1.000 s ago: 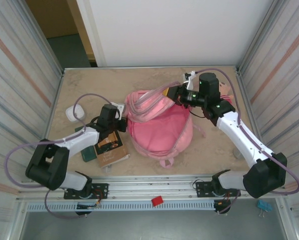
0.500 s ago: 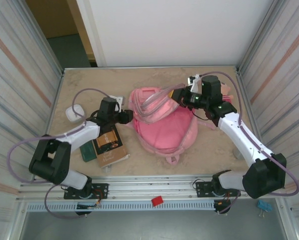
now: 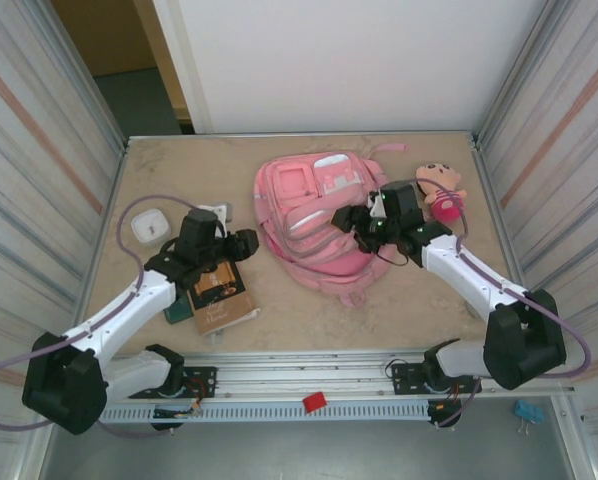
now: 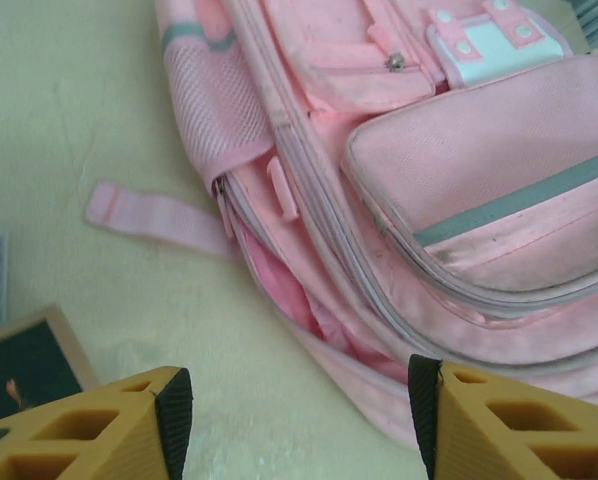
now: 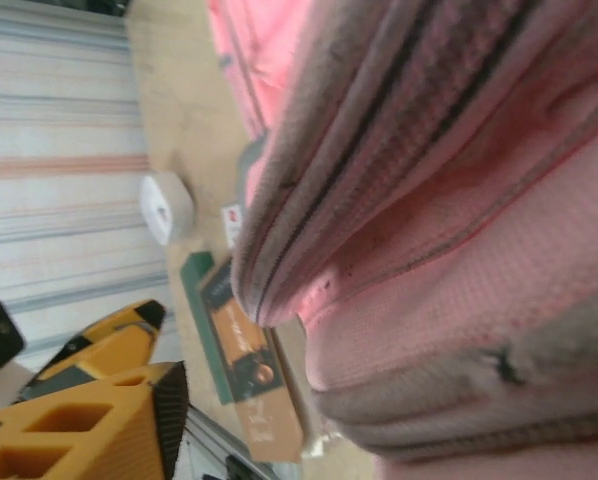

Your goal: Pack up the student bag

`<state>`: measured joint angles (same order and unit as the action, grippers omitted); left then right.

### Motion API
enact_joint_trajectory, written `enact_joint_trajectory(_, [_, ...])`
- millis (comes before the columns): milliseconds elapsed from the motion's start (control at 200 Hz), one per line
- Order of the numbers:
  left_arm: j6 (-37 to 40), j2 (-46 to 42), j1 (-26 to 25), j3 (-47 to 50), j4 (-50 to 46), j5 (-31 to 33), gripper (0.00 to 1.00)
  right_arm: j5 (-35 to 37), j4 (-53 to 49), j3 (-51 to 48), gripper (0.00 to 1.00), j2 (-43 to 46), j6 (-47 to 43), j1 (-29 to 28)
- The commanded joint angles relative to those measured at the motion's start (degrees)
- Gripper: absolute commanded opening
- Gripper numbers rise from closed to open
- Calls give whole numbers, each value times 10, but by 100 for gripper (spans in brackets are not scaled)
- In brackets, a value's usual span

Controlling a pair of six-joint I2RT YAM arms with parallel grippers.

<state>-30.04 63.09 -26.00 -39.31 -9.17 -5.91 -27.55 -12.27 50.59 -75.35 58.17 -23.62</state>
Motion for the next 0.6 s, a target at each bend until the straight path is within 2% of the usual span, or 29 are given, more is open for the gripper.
enact_joint_trajectory(0, [-60, -25, -2, 16, -46, 37, 64, 7, -59, -28, 65, 40, 26, -5])
enact_joint_trajectory(60, [-84, -30, -1, 16, -71, 58, 63, -4, -83, -39, 67, 54, 29, -4])
enact_joint_trajectory(356, [-105, -28, 1, 20, -83, 51, 65, -79, -204, -69, 70, 80, 4, 1])
enact_joint_trajectory(491, [-104, -28, 6, 13, -86, 38, 65, -76, -262, 2, 67, 93, -46, -12])
enact_joint_trajectory(596, [-102, -36, 14, 18, -85, 31, 64, -44, -244, 62, 66, 76, -91, -27])
